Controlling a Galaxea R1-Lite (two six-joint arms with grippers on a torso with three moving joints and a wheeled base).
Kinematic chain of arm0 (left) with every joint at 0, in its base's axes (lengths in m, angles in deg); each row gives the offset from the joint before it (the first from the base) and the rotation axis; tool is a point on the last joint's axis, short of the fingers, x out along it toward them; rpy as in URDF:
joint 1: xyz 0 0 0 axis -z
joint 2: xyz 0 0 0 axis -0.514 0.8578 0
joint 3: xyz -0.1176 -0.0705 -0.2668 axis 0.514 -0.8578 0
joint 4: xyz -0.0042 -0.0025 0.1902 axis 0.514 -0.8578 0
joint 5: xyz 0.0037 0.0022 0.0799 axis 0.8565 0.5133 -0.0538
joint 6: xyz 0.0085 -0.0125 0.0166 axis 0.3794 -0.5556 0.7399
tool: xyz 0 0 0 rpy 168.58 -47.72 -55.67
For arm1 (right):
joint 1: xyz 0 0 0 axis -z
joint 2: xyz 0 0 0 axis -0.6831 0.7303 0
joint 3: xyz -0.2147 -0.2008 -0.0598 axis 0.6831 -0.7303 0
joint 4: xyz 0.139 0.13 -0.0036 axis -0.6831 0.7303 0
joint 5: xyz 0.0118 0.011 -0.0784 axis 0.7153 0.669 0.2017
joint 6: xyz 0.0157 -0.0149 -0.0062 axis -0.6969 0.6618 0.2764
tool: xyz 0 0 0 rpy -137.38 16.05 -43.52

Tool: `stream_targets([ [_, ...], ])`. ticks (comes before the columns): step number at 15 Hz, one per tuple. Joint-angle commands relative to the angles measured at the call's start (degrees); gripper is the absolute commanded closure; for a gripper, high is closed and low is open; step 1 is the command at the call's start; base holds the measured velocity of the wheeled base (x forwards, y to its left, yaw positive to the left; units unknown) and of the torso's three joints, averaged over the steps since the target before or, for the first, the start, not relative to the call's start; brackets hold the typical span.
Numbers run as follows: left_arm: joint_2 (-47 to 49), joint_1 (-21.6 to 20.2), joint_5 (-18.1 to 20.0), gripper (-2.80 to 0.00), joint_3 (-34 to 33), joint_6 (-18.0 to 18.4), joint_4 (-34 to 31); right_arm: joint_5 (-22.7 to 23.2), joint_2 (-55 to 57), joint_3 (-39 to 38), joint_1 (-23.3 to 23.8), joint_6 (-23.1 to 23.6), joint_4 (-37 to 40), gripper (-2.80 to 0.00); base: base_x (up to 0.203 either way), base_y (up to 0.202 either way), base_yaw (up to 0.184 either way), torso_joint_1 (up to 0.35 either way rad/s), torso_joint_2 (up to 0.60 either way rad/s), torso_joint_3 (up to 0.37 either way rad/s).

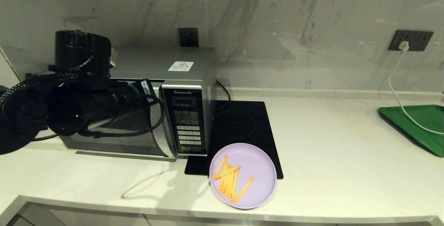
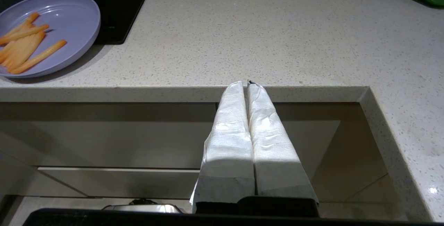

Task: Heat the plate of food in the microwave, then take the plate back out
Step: Close the microwave oven

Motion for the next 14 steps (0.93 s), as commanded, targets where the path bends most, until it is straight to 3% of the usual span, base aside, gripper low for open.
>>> stream_targets([
  [1,0.6,0.0,-0.1,0.00,-1.3,-0.3,0.6,0.0,0.1,0.0,0.0,0.0,0.1,0.00,0.000,0.000,0.000,0.000,0.00,0.000],
  [7,-0.7,0.2,-0.1,0.00,-2.5,0.2,1.5,0.0,0.0,0.0,0.0,0.0,0.1,0.00,0.000,0.000,0.000,0.000,0.00,0.000],
  [14,-22.6,1.6,-0.1,0.00,-9.4,3.8,-9.6,0.0,0.0,0.0,0.0,0.0,0.1,0.00,0.000,0.000,0.000,0.000,0.00,0.000],
])
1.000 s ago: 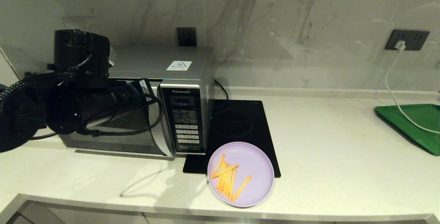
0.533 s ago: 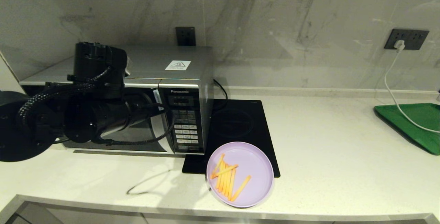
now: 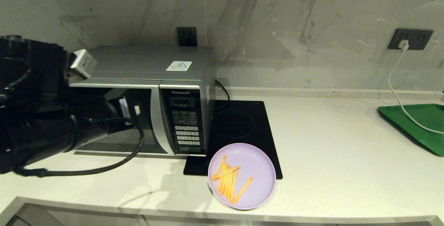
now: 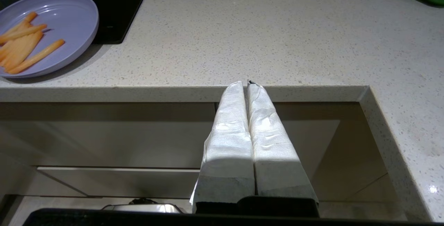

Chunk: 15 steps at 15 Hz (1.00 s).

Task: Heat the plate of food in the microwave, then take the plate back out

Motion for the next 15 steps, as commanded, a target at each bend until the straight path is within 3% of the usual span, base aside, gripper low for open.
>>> stream_targets([
  [1,-12.6,0.2,-0.2,0.00,-2.1,0.4,-5.5,0.0,0.1,0.0,0.0,0.0,0.0,0.00,0.000,0.000,0.000,0.000,0.00,0.000],
  [2,-16.4,0.2,-0.2,0.00,-2.8,1.3,-8.2,0.0,0.0,0.0,0.0,0.0,0.0,0.00,0.000,0.000,0.000,0.000,0.00,0.000],
  [4,-25.2,-0.1,-0.9,0.00,-3.8,6.4,-14.2,0.0,0.1,0.0,0.0,0.0,0.1,0.00,0.000,0.000,0.000,0.000,0.00,0.000],
  [7,-38.0,-1.7,-6.0,0.00,-3.9,16.5,-24.0,0.0,0.1,0.0,0.0,0.0,0.1,0.00,0.000,0.000,0.000,0.000,0.00,0.000],
  [10,-48.9,-6.0,-7.6,0.00,1.2,28.6,-34.9,0.0,0.0,0.0,0.0,0.0,0.0,0.00,0.000,0.000,0.000,0.000,0.00,0.000],
  [13,-54.8,-16.9,-2.7,0.00,7.2,35.2,-43.6,0.0,0.0,0.0,0.0,0.0,0.0,0.00,0.000,0.000,0.000,0.000,0.00,0.000],
  [15,-59.4,-25.3,6.4,0.00,9.4,37.2,-49.7,0.0,0.0,0.0,0.0,0.0,0.1,0.00,0.000,0.000,0.000,-0.002,0.00,0.013],
])
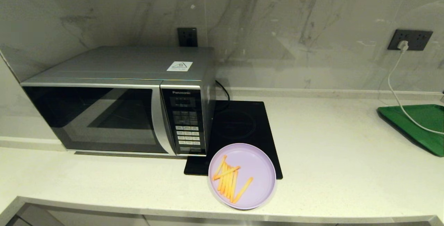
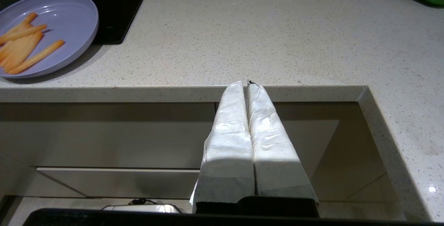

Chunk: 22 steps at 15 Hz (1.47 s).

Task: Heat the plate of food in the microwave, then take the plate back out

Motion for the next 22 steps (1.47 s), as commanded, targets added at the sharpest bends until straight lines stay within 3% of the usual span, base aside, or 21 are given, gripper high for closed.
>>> stream_targets([
  [1,-9.1,-7.8,8.5,0.00,1.4,1.1,-5.8,0.0,0.0,0.0,0.0,0.0,0.1,0.00,0.000,0.000,0.000,0.000,0.00,0.000],
  [6,-22.3,-9.5,13.7,0.00,-8.0,0.7,-8.4,0.0,0.1,0.0,0.0,0.0,0.1,0.00,0.000,0.000,0.000,0.000,0.00,0.000],
  [7,-23.8,-9.6,15.8,0.00,-11.7,-1.4,-8.3,0.0,0.1,0.0,0.0,0.0,0.0,0.00,0.000,0.000,0.000,0.000,0.00,0.000],
  [8,-23.8,-9.7,17.3,0.00,-14.9,-6.1,-7.4,0.0,0.0,0.0,0.0,0.0,0.0,0.00,0.000,0.000,0.000,0.000,0.00,0.000],
  [10,-23.8,-9.7,19.0,0.00,-24.5,-9.1,0.0,0.0,0.0,0.0,0.0,0.0,0.0,0.00,0.000,0.000,0.000,0.000,0.00,0.000],
  [12,-23.8,-9.7,19.4,0.00,-38.6,-9.7,14.9,0.0,0.0,0.0,0.0,0.0,0.0,0.00,0.000,0.000,0.000,0.000,0.00,0.000],
  [14,-23.8,-9.7,19.7,0.00,-55.0,-7.9,34.8,0.0,0.0,0.0,0.0,0.0,0.0,0.00,0.000,0.000,0.000,0.000,0.00,0.000],
  [15,-23.8,-9.7,19.8,0.00,-60.6,-7.2,40.7,0.0,0.0,0.0,0.0,0.0,0.0,0.00,0.000,0.000,0.000,0.000,0.00,0.000],
  [16,-23.8,-9.7,20.0,0.00,-64.1,-7.2,43.0,0.0,0.1,0.0,0.0,0.0,0.0,0.00,0.000,0.000,0.000,0.000,0.00,0.000],
  [18,-23.8,-9.8,20.0,0.00,-64.4,-8.3,47.6,0.0,0.1,0.0,0.0,0.0,0.0,0.00,0.000,0.000,0.000,0.000,0.00,0.000],
  [22,-23.8,-9.8,19.3,0.00,-64.4,-10.4,47.9,0.0,0.0,0.0,0.0,0.0,0.0,0.00,0.000,0.000,0.000,0.000,0.00,0.000],
])
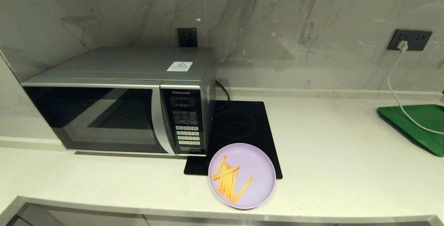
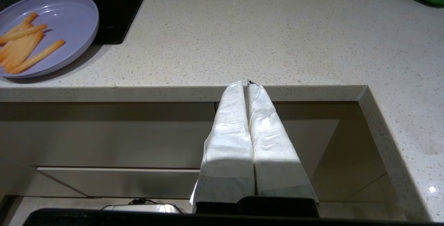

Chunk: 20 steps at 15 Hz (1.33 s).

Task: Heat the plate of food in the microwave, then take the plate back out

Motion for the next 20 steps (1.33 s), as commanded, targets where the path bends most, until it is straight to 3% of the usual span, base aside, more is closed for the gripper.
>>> stream_targets([
  [1,0.0,0.0,-0.1,0.00,-0.2,-1.0,0.1,0.0,0.0,0.0,0.0,0.0,0.1,0.00,0.000,0.000,0.000,0.000,0.00,0.000],
  [4,0.0,0.0,-0.3,0.00,-0.2,-3.8,0.1,0.0,0.0,0.0,0.0,0.0,0.1,0.00,0.000,0.000,0.000,0.000,0.00,0.000],
  [20,0.0,0.0,-0.6,0.00,-0.2,-4.1,0.1,-0.1,0.1,0.0,0.0,2.9,0.4,0.00,0.000,0.000,0.000,0.000,0.00,0.000],
])
